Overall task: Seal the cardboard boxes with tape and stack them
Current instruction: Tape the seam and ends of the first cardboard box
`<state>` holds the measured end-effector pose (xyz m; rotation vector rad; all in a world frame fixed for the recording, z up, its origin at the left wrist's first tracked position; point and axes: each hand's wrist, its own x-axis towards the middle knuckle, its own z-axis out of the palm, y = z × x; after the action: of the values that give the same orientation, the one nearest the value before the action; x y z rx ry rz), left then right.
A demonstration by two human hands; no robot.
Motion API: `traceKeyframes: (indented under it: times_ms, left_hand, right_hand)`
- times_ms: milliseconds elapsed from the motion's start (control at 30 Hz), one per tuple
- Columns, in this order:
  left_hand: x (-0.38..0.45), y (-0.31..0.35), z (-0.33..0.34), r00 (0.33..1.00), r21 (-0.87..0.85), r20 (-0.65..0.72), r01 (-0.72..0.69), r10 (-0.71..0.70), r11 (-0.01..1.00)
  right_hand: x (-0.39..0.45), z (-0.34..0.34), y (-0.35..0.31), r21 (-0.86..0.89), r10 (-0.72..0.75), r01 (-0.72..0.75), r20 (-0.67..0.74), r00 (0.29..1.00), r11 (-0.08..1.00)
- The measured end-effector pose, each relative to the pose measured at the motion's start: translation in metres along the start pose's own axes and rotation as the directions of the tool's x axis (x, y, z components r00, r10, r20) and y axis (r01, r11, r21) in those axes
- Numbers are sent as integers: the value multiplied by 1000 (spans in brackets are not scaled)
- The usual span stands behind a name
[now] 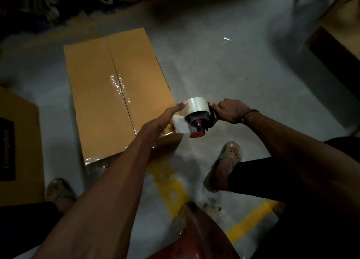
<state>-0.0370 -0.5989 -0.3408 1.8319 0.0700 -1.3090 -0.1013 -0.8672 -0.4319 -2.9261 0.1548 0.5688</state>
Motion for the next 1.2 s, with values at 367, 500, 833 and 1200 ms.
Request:
traceKeyframes:
  times_ms: [367,500,833,1200]
  left_hand:
    - [40,14,14,1000,-17,-2,-31,31,999]
    - [140,-45,1,999,54,-36,14,-12,998]
    - [81,-34,-4,974,494,-229,117,-1,861]
    - [78,-102,-16,735,631,-408,-202,542,749]
  right_hand:
    - [24,14,-3,115,32,-37,41,999,993]
    - [19,14,2,7,52,-52,-20,998,999]
    - [-4,74,1,167,469,-442,-190,863,881]
    - [46,175,-54,390,479,-464,65,876,795]
